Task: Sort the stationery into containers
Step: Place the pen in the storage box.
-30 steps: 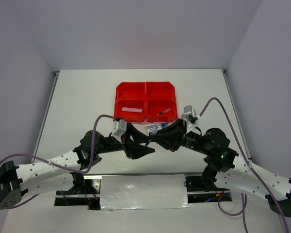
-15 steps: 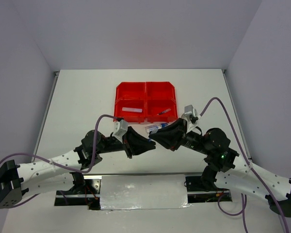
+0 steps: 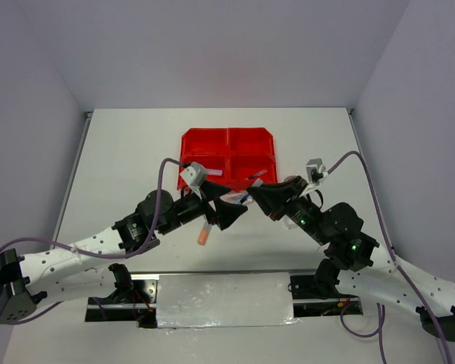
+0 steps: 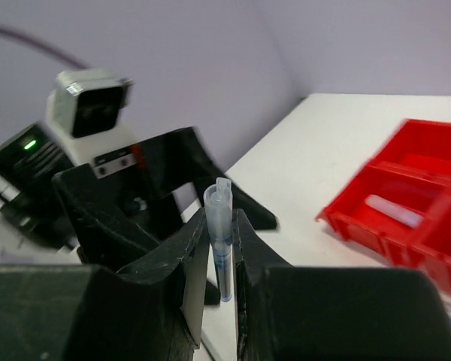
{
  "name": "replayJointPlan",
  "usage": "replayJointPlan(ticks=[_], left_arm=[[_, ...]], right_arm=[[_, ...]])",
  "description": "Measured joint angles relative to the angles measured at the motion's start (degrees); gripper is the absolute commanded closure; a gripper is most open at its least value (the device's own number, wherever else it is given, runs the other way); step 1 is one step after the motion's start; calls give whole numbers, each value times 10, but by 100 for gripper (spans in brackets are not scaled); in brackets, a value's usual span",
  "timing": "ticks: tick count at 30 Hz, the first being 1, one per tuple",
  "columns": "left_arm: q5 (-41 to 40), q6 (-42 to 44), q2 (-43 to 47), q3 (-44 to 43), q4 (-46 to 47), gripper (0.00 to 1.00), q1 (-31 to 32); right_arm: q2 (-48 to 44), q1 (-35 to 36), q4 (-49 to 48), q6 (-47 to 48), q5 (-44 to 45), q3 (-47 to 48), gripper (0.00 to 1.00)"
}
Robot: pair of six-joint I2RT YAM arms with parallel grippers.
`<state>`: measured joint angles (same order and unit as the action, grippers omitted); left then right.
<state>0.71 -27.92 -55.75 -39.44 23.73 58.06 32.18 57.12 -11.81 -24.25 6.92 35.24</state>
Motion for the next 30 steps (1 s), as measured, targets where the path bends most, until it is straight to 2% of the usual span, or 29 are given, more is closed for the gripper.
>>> replayJointPlan(ticks=[8, 13, 16, 18, 23, 30], left_arm=[[-257, -38, -23, -85, -214, 1, -2], [-322, -55, -11, -96, -314, 1, -3], [-334, -56, 18, -112, -380, 1, -3], [-334, -55, 43, -129, -424, 1, -3], [-328, -52, 112, -170, -516, 1, -3], [-316, -24, 211, -159, -604, 1, -3]], right_arm=[[6, 0, 99, -96, 278, 5, 100], [67, -6, 126, -142, 431, 12, 100], [116, -34, 120, -167, 484, 17, 100], [163, -72, 115, -184, 493, 28, 100], [272, -173, 83, -214, 451, 60, 100], [404, -199, 48, -236, 396, 123, 100]])
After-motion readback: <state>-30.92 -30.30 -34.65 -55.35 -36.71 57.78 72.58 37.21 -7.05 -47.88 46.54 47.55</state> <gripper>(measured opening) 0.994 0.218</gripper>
